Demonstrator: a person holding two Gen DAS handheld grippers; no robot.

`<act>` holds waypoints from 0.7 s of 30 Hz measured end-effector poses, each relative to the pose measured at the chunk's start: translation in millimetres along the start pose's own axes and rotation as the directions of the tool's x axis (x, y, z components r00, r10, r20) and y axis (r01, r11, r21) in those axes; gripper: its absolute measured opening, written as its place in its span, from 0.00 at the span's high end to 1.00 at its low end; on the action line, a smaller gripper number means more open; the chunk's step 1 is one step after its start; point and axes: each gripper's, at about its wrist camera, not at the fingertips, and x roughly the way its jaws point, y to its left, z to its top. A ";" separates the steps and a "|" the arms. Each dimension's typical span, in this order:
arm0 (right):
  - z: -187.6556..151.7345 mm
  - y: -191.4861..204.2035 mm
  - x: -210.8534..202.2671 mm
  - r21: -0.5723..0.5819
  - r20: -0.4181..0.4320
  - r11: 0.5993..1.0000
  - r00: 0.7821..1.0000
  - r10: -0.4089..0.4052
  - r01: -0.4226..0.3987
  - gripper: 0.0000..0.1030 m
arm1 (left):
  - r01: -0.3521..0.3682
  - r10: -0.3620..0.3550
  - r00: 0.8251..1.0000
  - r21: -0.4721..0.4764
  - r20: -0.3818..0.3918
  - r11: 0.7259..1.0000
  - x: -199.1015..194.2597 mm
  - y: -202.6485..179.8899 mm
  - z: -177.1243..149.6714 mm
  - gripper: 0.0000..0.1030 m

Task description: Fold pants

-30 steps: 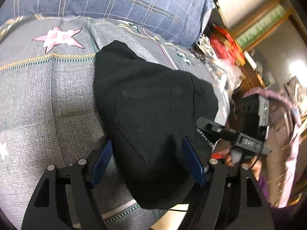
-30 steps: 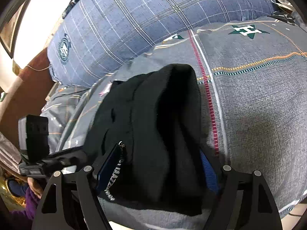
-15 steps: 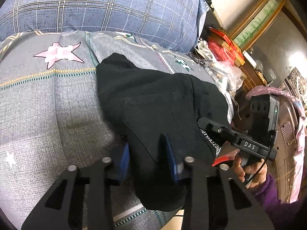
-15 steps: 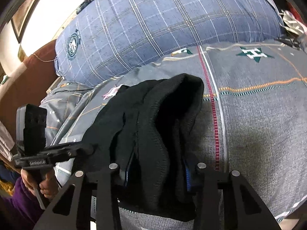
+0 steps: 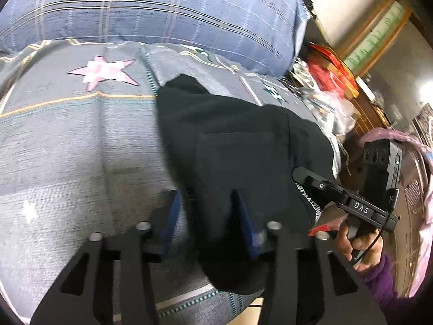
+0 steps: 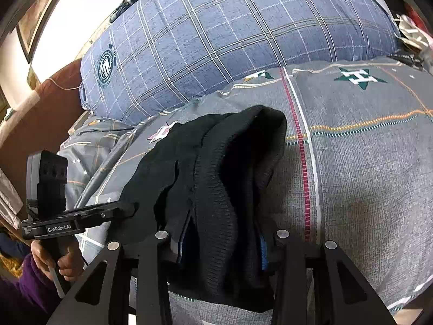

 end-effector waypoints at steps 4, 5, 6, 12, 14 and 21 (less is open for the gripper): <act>0.5 -8.7 4.0 0.043 -0.023 0.999 1.000 0.007 -0.006 0.56 | -0.010 0.010 1.000 -0.024 -0.010 1.000 2.5 4.3 -3.2 0.41; 0.6 -9.1 4.6 0.048 -0.025 0.999 1.000 0.007 -0.006 0.54 | 0.006 -0.007 1.000 -0.028 -0.019 1.000 4.3 4.1 -3.7 0.41; 0.6 -9.6 5.7 0.053 -0.029 0.999 1.000 0.006 -0.004 0.52 | 0.031 -0.032 0.999 -0.027 -0.027 0.999 6.8 2.3 -4.6 0.41; -0.8 -11.3 11.5 0.065 -0.045 0.998 0.999 -0.013 0.016 0.45 | 0.083 -0.081 0.996 0.043 -0.043 0.996 16.6 -15.5 -10.1 0.44; -0.8 -12.7 14.0 0.072 -0.054 0.997 0.998 -0.015 0.019 0.42 | 0.082 -0.080 0.996 0.049 -0.040 0.995 16.9 -15.1 -10.2 0.50; -0.6 -2.8 10.7 0.006 -0.026 1.000 1.000 -0.016 0.016 0.60 | 0.089 -0.089 0.996 0.056 0.010 0.995 7.3 -14.1 -10.7 0.74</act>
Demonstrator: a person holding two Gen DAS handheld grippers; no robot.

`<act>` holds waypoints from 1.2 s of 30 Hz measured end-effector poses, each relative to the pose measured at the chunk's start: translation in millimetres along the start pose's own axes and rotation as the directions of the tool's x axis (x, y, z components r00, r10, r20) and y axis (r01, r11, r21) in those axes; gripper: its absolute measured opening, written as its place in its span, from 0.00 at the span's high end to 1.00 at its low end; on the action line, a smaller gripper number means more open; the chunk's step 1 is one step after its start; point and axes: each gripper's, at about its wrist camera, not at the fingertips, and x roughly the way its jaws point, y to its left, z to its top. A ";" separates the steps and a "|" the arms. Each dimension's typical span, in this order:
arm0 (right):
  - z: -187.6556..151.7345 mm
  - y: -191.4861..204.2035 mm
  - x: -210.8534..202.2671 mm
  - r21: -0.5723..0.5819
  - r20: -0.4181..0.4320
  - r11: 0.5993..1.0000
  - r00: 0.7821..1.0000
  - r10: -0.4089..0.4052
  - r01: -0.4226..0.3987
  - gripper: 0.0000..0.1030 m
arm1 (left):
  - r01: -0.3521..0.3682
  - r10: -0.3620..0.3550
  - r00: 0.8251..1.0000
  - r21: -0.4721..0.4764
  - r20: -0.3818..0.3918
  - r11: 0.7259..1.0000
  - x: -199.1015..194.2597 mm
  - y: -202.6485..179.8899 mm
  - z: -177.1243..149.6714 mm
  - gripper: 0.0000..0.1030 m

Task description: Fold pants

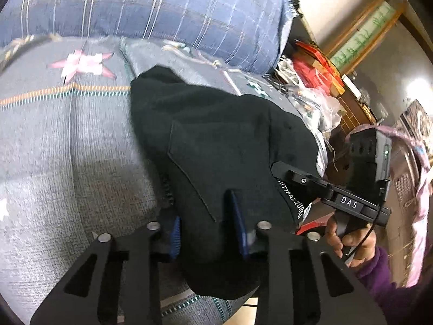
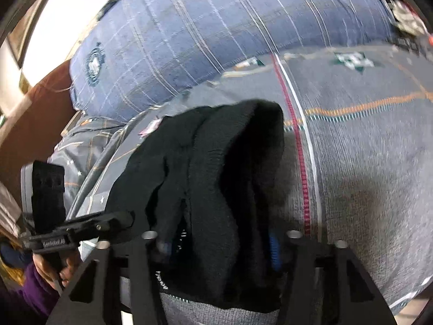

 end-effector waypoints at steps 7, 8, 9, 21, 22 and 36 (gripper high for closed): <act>-3.2 31.7 -29.6 -0.146 0.118 0.989 0.993 0.007 0.010 0.65 | -0.035 0.018 0.994 0.168 0.105 0.985 -23.1 -30.5 -0.6 0.80; -2.9 36.7 -37.2 -0.160 0.143 0.987 0.989 0.029 -0.006 0.65 | -0.041 0.018 0.992 0.182 0.124 0.982 -28.8 -32.9 0.4 0.80; -2.7 41.4 -43.0 -0.172 0.163 0.985 0.986 0.041 -0.013 0.65 | -0.049 0.019 0.989 0.199 0.150 0.979 -35.5 -37.1 1.7 0.80; 34.0 112.4 -70.5 -0.295 0.329 0.953 0.930 0.165 -0.065 0.65 | -0.222 0.125 0.907 0.206 0.401 0.953 -102.4 -33.4 21.4 0.80; 40.3 117.5 -63.3 -0.296 0.320 0.951 0.930 0.183 -0.085 0.65 | -0.235 0.143 0.905 0.189 0.401 0.954 -103.4 -27.0 23.9 0.80; 45.5 113.0 97.2 -0.137 0.007 0.988 0.997 0.079 -0.077 0.50 | -0.412 0.427 0.899 -0.142 0.101 0.900 -55.1 75.1 35.2 0.71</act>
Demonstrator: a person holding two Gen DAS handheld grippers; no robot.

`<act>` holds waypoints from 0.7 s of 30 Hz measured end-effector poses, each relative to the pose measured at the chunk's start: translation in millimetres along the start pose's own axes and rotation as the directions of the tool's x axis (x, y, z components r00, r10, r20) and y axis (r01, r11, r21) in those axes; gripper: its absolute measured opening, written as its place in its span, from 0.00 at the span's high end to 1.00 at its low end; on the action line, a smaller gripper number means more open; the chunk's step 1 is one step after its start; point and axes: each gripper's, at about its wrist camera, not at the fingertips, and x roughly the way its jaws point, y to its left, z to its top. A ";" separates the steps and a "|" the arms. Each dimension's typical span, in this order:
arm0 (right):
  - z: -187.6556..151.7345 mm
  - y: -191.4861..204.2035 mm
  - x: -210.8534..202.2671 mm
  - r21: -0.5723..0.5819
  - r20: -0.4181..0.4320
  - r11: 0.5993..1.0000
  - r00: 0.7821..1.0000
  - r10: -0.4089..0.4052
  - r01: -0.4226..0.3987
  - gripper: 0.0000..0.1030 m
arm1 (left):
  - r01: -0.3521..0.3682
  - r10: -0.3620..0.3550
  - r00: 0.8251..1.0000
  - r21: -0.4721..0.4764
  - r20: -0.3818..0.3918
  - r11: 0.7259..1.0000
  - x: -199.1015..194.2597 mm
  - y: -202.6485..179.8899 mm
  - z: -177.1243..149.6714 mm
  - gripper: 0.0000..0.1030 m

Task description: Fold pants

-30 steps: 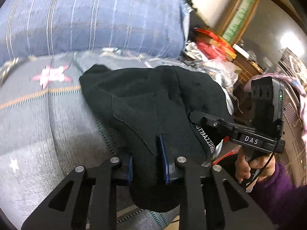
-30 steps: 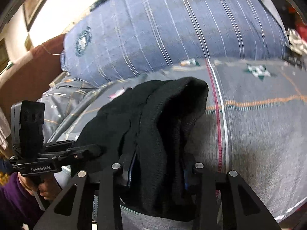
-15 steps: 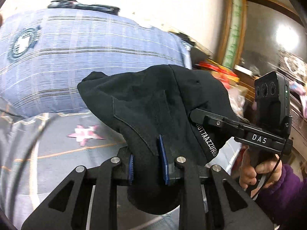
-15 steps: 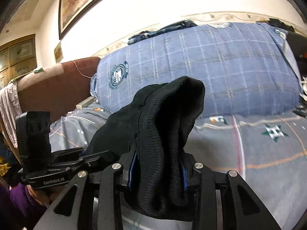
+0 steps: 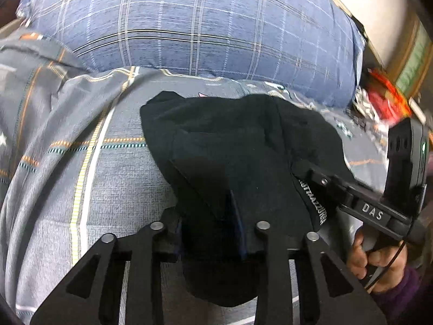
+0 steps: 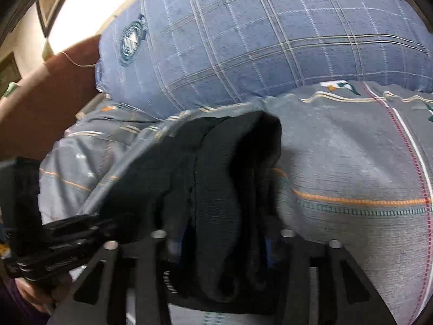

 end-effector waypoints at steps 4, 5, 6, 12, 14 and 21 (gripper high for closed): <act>0.7 -9.1 -21.4 0.016 0.060 1.000 0.998 -0.002 0.001 0.46 | -0.113 0.109 0.992 0.053 0.070 0.992 -12.5 -9.6 -1.4 0.57; 0.8 -10.3 -28.5 0.017 0.085 1.000 0.996 -0.016 0.014 0.46 | -0.138 0.132 0.987 0.065 0.093 0.988 -16.1 -12.3 -1.0 0.52; 0.3 -10.2 -34.4 0.015 0.112 0.999 0.993 -0.030 0.029 0.46 | -0.169 0.157 0.979 0.082 0.133 0.982 -19.8 -14.7 0.4 0.49; -1.0 25.5 -68.2 -0.188 0.331 0.974 0.942 -0.059 0.127 0.48 | -0.278 0.247 0.942 0.119 0.225 0.953 -23.4 -22.0 1.9 0.31; -2.9 39.0 -63.0 -0.251 0.328 0.959 0.943 -0.046 0.134 0.54 | -0.298 0.267 0.943 0.145 0.197 0.944 -13.9 -24.2 -1.2 0.31; -12.1 40.3 -1.6 -0.295 0.095 0.942 0.986 -0.135 0.157 0.55 | -0.306 0.287 0.950 0.180 0.127 0.935 1.9 -22.4 -8.6 0.30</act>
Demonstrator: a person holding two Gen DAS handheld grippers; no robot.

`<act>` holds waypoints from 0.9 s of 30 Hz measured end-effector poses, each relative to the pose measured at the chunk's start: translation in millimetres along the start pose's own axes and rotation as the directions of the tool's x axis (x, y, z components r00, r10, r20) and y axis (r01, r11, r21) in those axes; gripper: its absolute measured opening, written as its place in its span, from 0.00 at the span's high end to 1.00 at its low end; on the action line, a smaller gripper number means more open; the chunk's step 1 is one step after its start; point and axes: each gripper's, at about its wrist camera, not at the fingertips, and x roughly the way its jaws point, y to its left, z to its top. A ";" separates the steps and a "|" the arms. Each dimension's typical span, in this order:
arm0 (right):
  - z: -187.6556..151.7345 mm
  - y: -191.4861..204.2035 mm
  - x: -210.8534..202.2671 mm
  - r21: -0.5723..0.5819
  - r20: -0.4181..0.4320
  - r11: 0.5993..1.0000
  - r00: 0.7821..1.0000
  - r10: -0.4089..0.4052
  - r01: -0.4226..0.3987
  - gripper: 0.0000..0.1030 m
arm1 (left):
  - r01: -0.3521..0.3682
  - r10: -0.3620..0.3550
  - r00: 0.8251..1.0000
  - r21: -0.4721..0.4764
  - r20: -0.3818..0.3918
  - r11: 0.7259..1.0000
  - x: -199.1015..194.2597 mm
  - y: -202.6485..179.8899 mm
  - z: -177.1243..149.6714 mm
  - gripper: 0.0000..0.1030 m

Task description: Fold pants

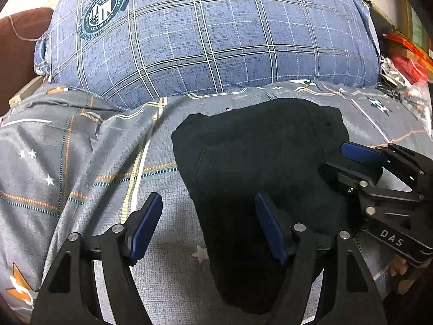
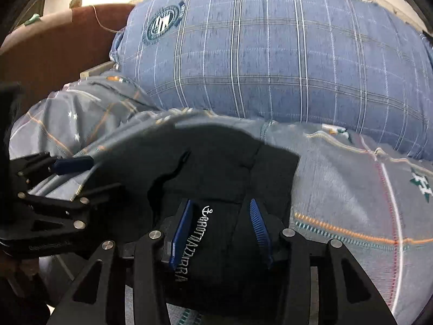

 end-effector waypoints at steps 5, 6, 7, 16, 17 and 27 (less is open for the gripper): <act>-1.6 -5.4 -14.8 0.029 0.031 1.000 0.999 0.011 -0.012 0.55 | 0.003 -0.003 1.000 -0.026 -0.001 1.000 -6.0 2.2 -1.0 0.30; -1.7 -5.4 -20.9 0.026 0.047 1.000 0.999 0.010 -0.011 0.55 | -0.003 0.003 1.000 -0.025 0.005 1.000 -9.7 1.6 -1.4 0.30; -1.6 -5.1 -27.1 0.025 0.065 1.000 0.998 0.008 -0.010 0.55 | -0.009 0.009 1.000 -0.025 0.010 1.000 -12.5 1.3 -1.6 0.30; -3.2 5.4 -66.0 0.051 0.134 0.998 0.990 -0.050 0.044 0.37 | -0.073 0.077 0.994 -0.061 0.075 0.996 -50.4 7.3 -10.4 0.21; -4.0 7.9 -67.1 0.048 0.126 0.997 0.990 -0.062 0.056 0.37 | -0.074 0.080 0.993 -0.067 0.082 0.995 -52.9 9.1 -11.9 0.19; -6.4 31.4 -71.5 0.013 0.051 0.981 0.980 -0.194 0.194 0.30 | -0.088 0.115 0.981 -0.171 0.155 0.981 -65.5 31.3 -31.5 0.19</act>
